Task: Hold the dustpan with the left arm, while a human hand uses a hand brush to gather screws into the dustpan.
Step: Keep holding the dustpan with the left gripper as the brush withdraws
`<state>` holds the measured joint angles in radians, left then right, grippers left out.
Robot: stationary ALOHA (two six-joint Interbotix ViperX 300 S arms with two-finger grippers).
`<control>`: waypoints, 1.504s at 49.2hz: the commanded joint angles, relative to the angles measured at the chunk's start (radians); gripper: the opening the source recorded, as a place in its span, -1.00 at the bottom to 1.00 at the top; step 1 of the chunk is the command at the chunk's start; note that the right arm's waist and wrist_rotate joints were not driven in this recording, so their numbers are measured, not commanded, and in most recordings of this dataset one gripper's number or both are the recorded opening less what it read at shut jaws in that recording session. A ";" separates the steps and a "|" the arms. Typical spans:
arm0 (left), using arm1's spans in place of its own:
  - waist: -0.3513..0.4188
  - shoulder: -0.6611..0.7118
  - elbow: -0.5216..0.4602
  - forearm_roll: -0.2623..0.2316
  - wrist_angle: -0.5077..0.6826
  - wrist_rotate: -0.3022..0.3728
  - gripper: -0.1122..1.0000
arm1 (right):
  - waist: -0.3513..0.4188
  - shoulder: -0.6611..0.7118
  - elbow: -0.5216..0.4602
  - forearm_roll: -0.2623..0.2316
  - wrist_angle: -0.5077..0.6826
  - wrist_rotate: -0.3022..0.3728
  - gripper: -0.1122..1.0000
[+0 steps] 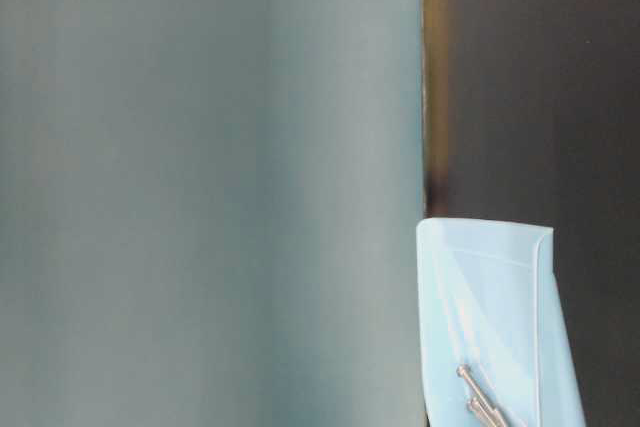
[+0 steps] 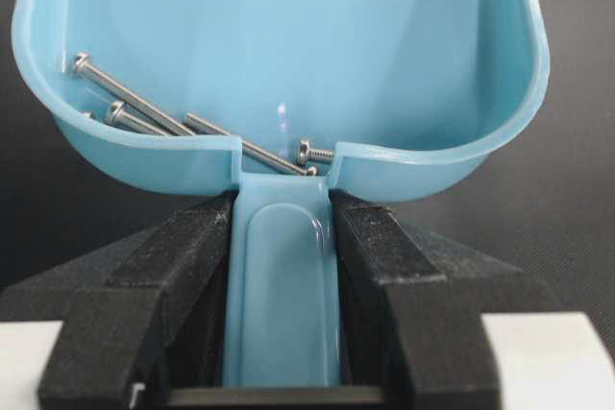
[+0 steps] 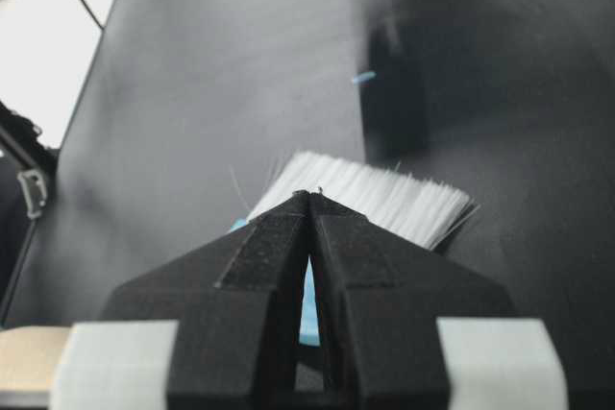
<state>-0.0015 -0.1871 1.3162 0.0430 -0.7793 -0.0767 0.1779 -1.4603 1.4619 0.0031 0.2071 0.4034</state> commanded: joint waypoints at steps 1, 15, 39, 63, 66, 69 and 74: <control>0.002 -0.011 -0.005 0.002 -0.005 -0.002 -0.25 | 0.000 0.005 -0.005 0.002 -0.005 0.000 -0.80; 0.002 -0.011 -0.006 0.003 0.011 0.005 -0.25 | 0.000 0.006 -0.005 0.000 -0.005 0.000 -0.80; 0.002 -0.011 -0.008 0.003 0.012 0.003 -0.25 | 0.000 0.005 -0.005 0.002 -0.005 0.000 -0.80; 0.002 -0.011 -0.008 0.003 0.012 0.003 -0.25 | 0.000 0.005 -0.005 0.002 -0.006 0.000 -0.80; 0.002 -0.011 -0.008 0.003 0.014 0.003 -0.25 | 0.000 0.005 -0.005 0.002 -0.005 0.000 -0.80; 0.002 -0.011 -0.008 0.003 0.014 0.003 -0.25 | 0.000 0.005 -0.005 0.000 -0.005 0.002 -0.80; 0.002 -0.011 -0.008 0.002 0.014 0.003 -0.25 | 0.000 0.005 -0.005 0.002 -0.005 0.000 -0.80</control>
<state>-0.0015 -0.1887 1.3177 0.0430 -0.7593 -0.0752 0.1779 -1.4603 1.4619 0.0031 0.2071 0.4034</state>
